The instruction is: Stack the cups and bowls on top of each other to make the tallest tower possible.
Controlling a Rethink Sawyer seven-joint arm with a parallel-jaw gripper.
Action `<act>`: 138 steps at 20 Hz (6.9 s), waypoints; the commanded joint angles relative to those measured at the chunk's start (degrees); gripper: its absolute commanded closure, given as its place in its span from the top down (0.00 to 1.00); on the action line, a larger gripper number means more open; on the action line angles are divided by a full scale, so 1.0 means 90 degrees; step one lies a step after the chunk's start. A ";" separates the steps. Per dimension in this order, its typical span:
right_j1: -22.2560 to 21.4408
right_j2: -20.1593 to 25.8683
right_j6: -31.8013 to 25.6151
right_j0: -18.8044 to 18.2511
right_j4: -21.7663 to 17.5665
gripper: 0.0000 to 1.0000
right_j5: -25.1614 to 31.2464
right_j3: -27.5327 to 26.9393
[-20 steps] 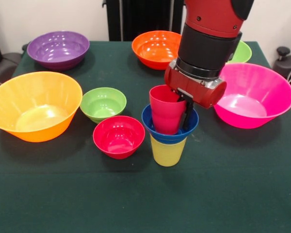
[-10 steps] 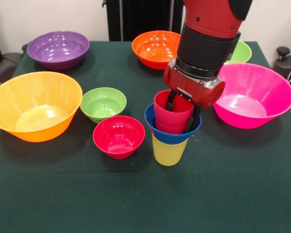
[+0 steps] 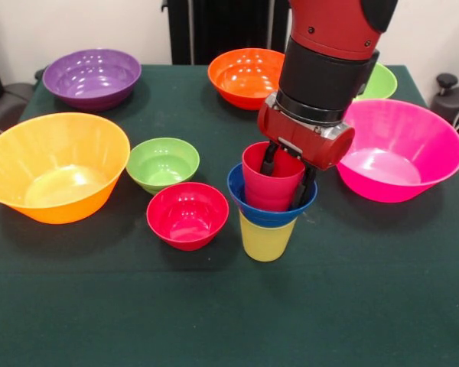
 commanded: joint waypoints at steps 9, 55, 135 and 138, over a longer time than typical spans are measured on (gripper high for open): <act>-0.0447 0.0637 0.0605 -0.0151 0.0310 1.00 -0.0049 0.0248; -0.0609 0.1221 -0.1088 -0.1726 -0.0118 1.00 0.0859 -0.0653; 0.0904 0.0434 0.0986 -0.1145 0.0203 1.00 0.0066 -0.0989; 0.0983 0.0350 0.1035 -0.1057 0.0311 1.00 0.0067 -0.1056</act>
